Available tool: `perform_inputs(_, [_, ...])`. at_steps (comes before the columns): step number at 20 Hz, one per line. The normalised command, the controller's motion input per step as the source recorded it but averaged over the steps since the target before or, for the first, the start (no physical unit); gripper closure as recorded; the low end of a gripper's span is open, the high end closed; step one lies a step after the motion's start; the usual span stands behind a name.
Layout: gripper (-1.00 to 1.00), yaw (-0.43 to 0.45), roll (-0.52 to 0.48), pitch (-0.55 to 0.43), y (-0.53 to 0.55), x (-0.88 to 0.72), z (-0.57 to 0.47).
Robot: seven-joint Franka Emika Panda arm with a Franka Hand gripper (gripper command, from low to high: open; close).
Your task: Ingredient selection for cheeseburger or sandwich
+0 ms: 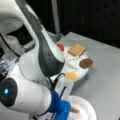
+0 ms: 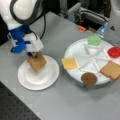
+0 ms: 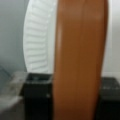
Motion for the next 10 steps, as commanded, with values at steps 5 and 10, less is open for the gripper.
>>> perform_inputs(5, [1.00, 0.207, 0.037, -0.015, -0.17, 0.31, 0.00])
perform_inputs(10, [1.00, 0.202, 0.036, -0.006, -0.17, 0.30, -0.01])
